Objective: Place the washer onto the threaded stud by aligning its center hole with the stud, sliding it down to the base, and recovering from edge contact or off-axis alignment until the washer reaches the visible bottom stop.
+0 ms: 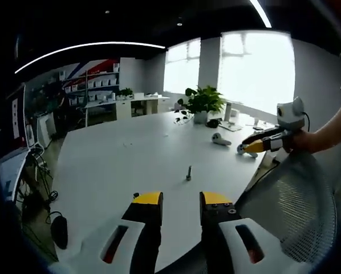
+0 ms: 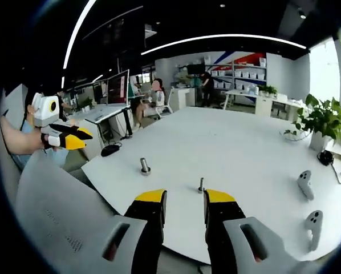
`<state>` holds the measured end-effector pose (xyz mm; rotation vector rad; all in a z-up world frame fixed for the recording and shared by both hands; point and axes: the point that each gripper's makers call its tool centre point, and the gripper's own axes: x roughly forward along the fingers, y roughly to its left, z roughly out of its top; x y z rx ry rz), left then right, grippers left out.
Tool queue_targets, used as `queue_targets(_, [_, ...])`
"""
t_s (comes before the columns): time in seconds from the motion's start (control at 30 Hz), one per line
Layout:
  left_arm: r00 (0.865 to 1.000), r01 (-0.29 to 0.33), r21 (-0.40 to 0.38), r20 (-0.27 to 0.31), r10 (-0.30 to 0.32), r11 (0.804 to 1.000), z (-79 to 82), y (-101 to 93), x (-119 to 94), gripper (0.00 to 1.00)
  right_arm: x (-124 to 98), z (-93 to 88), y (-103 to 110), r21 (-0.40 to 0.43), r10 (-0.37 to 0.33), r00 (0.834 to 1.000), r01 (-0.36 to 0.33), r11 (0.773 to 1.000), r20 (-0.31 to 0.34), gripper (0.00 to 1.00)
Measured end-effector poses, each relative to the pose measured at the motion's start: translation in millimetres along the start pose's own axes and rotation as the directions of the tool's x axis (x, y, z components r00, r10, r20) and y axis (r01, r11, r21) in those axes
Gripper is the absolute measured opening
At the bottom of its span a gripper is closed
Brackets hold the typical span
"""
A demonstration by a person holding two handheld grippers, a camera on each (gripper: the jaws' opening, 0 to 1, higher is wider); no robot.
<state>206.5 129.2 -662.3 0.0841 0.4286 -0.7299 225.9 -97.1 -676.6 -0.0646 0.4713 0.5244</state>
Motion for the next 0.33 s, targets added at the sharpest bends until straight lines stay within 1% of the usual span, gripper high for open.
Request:
queue_targets(0.13, [1.0, 0.003, 0.018, -0.001, -0.003, 1.0, 0.2, -2.4, 0.2, 0.24, 0.6, -3.1, 1.5, 0.01, 0.009, 1.0, -0.009, 1.0, -0.015, 0.28])
queue_targets(0.23, [1.0, -0.003, 0.005, -0.004, 0.003, 1.0, -1.2, 0.4, -0.4, 0.24, -0.2, -1.1, 2.4, 0.007, 0.006, 1.0, -0.006, 1.0, -0.008, 0.28])
queue_targets(0.33, [1.0, -0.008, -0.001, 0.007, 0.008, 1.0, 0.9, 1.1, -1.9, 0.24, 0.2, -2.5, 3.3, 0.008, 0.01, 1.0, -0.01, 1.0, -0.016, 0.28])
